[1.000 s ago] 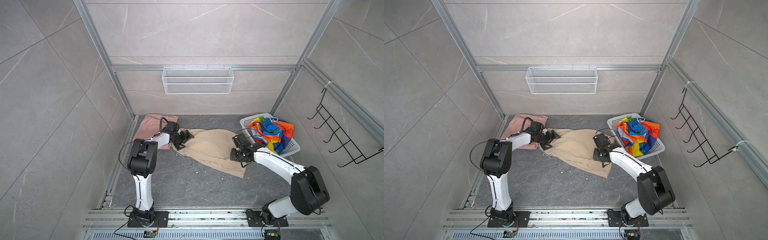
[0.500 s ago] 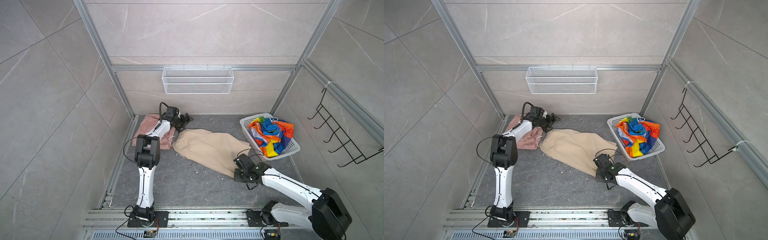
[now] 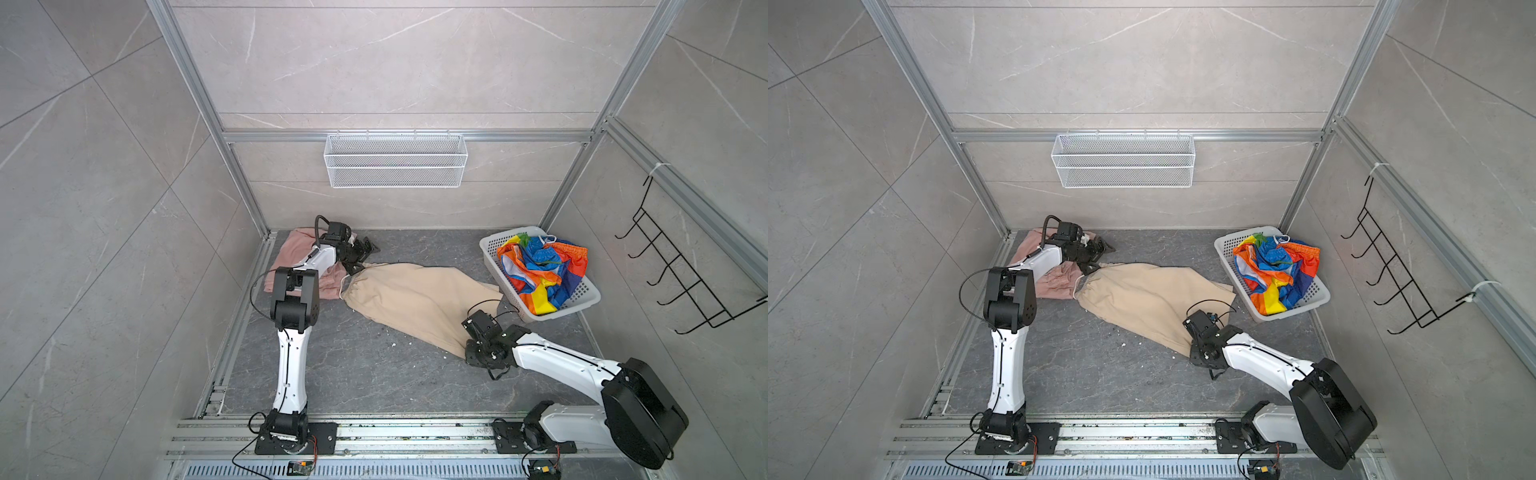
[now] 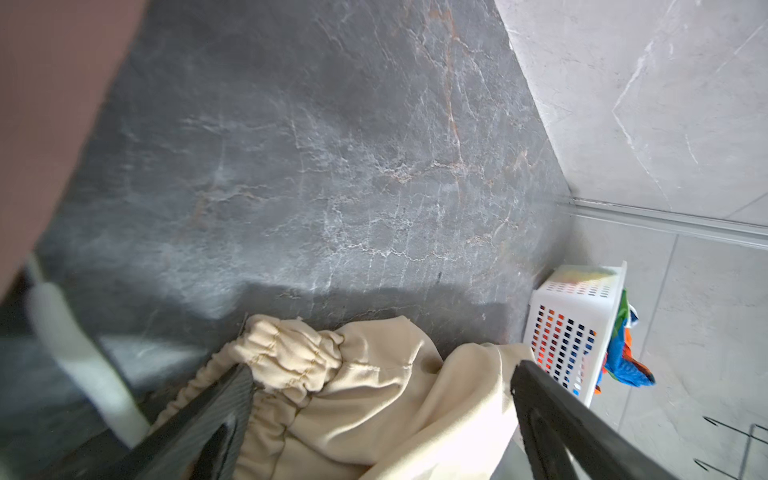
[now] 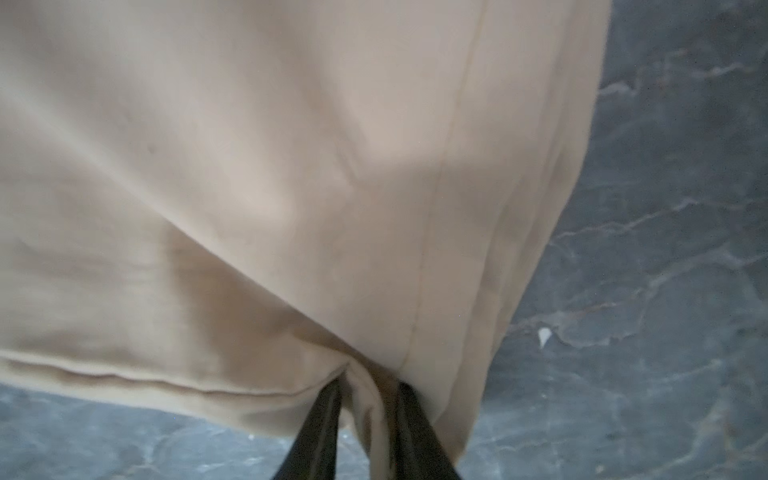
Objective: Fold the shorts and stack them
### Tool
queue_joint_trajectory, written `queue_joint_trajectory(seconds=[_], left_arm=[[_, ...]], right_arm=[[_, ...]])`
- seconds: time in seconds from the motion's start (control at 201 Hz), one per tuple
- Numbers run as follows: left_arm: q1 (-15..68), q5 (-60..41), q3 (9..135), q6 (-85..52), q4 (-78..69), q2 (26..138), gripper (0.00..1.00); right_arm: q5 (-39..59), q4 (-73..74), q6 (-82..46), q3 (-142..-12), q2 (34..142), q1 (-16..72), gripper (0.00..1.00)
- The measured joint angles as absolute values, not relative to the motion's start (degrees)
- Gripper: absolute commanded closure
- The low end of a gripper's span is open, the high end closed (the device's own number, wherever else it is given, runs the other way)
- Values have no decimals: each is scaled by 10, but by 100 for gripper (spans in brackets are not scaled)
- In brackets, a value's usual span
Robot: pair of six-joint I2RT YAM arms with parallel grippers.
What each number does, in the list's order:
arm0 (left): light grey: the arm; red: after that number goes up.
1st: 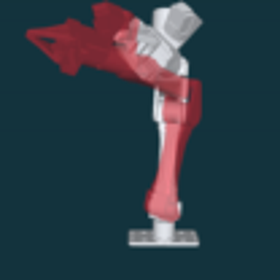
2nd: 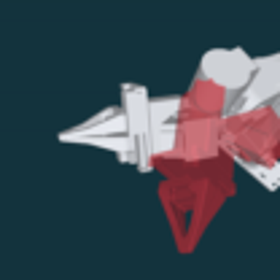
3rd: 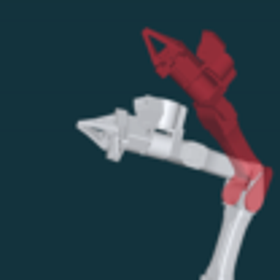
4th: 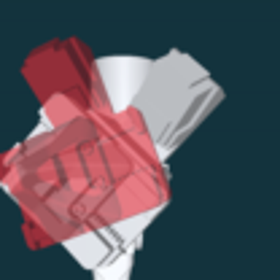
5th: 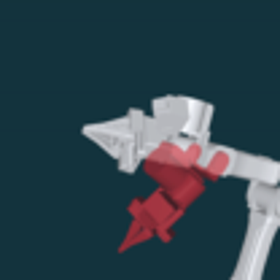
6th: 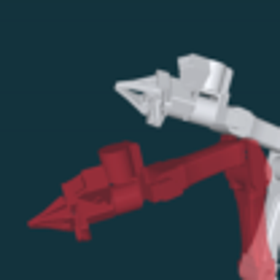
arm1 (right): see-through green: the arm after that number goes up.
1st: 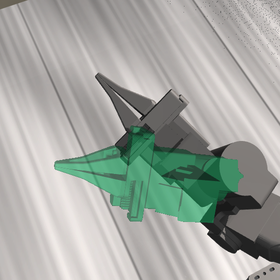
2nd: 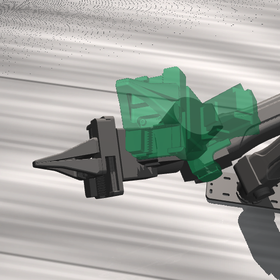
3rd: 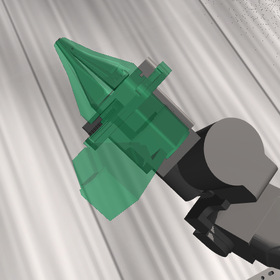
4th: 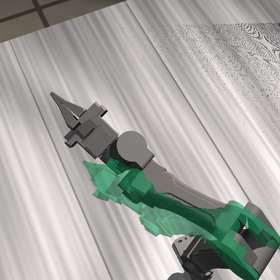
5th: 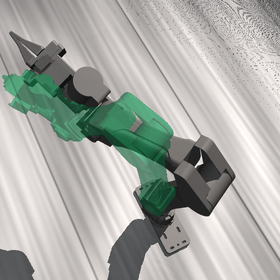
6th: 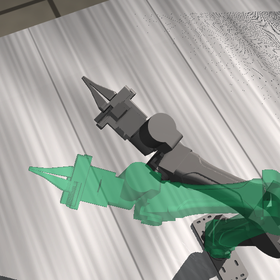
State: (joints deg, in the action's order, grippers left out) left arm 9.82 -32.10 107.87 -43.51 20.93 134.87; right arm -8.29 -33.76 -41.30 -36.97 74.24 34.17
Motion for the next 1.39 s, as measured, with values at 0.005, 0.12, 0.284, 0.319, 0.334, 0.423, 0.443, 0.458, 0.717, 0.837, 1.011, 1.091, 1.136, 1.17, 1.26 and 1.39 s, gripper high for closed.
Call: queue_joint_trajectory(seconds=[0.005, 0.12, 0.284, 0.319, 0.334, 0.423, 0.443, 0.458, 0.717, 0.837, 1.011, 1.091, 1.136, 1.17, 1.26, 1.39], left_arm=[[98, -321, 1079, -435, 210, 1348, 0], [102, -317, 1069, -426, 233, 1315, 0], [113, -294, 994, -419, 240, 1201, 0], [118, -291, 982, -419, 239, 1178, 0], [120, -290, 978, -419, 237, 1171, 0], [142, -289, 957, -421, 217, 1138, 0], [148, -290, 952, -421, 211, 1135, 0], [153, -291, 949, -422, 205, 1134, 0], [197, -312, 858, -434, 164, 1172, 0], [185, -312, 812, -442, 157, 1184, 0], [167, -317, 719, -465, 77, 1141, 0], [164, -317, 678, -470, 58, 1116, 0], [164, -317, 660, -473, 50, 1104, 0], [164, -316, 646, -474, 44, 1094, 0], [166, -315, 615, -476, 42, 1069, 0], [173, -293, 597, -475, 60, 1034, 0]], right_arm=[[-83, -339, -411, -371, 742, 342, 51], [-95, -377, -406, -428, 715, 341, 24], [-95, -383, -375, -532, 708, 314, 1], [-89, -373, -369, -544, 720, 306, 1], [-87, -369, -368, -548, 727, 302, 1], [-53, -331, -358, -562, 784, 280, 1], [-43, -322, -357, -564, 800, 274, 1], [-37, -316, -356, -565, 812, 270, 1], [42, -251, -341, -566, 935, 201, 1], [66, -225, -333, -547, 945, 153, 1], [94, -199, -316, -535, 959, 94, 1], [101, -192, -307, -538, 963, 84, 1], [102, -192, -300, -540, 963, 84, 1], [103, -192, -296, -540, 963, 84, 1], [106, -199, -288, -540, 954, 84, 1], [118, -217, -286, -531, 891, 91, 1]])
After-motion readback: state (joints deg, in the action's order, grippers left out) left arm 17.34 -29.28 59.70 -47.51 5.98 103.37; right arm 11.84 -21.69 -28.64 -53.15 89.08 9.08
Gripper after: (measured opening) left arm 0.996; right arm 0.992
